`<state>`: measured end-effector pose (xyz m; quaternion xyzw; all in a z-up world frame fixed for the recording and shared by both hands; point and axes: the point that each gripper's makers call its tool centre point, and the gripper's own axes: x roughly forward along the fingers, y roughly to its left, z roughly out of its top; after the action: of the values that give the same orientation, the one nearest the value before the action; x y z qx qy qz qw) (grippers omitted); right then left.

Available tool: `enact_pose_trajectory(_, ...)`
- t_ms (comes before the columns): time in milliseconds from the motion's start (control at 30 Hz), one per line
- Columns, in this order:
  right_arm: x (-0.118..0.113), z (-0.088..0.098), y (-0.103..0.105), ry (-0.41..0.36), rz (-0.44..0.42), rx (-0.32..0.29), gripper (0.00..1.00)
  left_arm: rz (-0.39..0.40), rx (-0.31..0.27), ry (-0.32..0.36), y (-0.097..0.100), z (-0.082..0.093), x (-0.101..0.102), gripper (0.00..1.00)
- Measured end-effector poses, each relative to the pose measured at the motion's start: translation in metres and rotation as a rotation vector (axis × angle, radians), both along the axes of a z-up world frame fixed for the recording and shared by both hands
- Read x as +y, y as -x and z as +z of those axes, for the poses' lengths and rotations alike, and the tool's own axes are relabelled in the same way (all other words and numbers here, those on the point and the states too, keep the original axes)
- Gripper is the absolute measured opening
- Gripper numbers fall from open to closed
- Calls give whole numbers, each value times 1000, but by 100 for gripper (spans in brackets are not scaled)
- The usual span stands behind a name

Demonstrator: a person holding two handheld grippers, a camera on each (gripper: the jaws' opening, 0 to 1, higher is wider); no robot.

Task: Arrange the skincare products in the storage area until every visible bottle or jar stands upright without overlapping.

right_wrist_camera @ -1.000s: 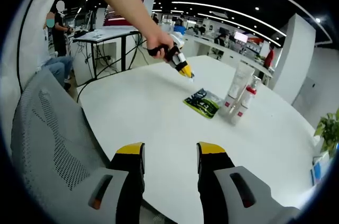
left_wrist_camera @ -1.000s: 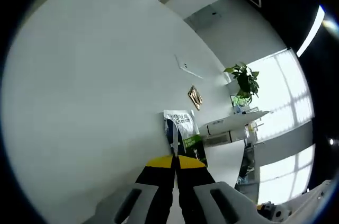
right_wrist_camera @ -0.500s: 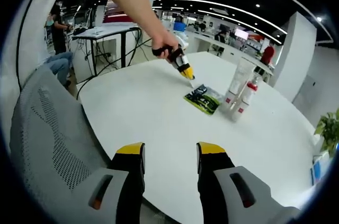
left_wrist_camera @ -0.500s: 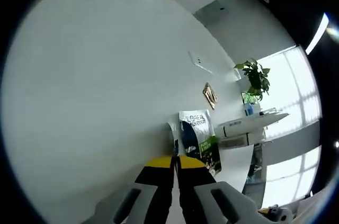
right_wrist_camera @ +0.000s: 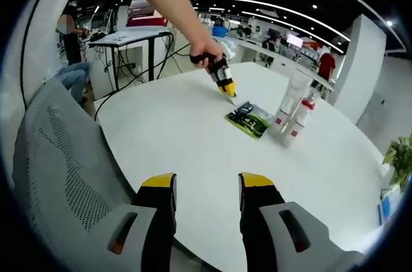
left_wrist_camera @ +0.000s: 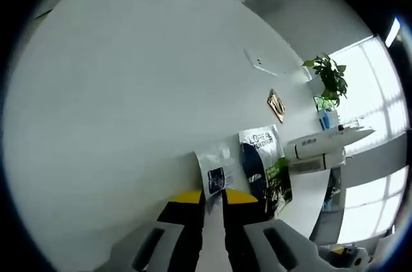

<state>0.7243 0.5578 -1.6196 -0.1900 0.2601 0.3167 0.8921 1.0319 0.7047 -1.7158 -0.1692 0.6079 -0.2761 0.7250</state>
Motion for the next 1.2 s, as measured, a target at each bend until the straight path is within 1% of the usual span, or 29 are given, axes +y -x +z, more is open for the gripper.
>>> enact_pose_trajectory(67,0,0,0,-1,2,-1,36,3,7,-7,0,0,1,11)
enact_pose_trajectory(133,1,0,1,-3,4,0,36,5,2,-20,-1,0,2,11)
enact_pose_trajectory(267,2,0,1,3,13,-4,35,-6,-8,-61,-1,1,5,13)
enact_pose_trajectory(500,2,1,1,3,13,-8,35,-40,-7,-100,1,2,6,18)
enact_pose_trajectory(700,2,3,0,-3,13,-13,35,-48,-33,-140,0,4,12,24)
enact_pose_trajectory(800,2,3,0,-5,12,-13,35,-56,-56,-137,5,10,13,25)
enact_pose_trajectory(833,2,3,0,-4,14,-14,36,-60,-88,-148,8,12,16,25)
enact_pose_trajectory(900,2,4,0,-7,14,-16,36,-59,-99,-145,14,14,17,26)
enact_pose_trajectory(1000,3,5,0,-13,15,-19,37,-48,-164,-142,26,23,24,28)
enact_pose_trajectory(1033,3,6,0,-16,16,-22,37,-70,-220,-126,31,31,23,29)
enact_pose_trajectory(1067,3,6,0,-16,18,-23,37,-93,-260,-103,35,38,20,29)
enact_pose_trajectory(1100,4,6,0,-16,19,-24,38,-113,-315,-75,39,46,16,30)
enact_pose_trajectory(1133,4,6,1,-13,22,-26,38,-118,-346,-62,48,55,15,31)
enact_pose_trajectory(1167,4,6,1,-10,24,-28,38,-115,-358,-50,55,60,15,34)
enact_pose_trajectory(1200,5,6,2,-6,27,-32,38,-110,-402,-19,62,69,11,35)
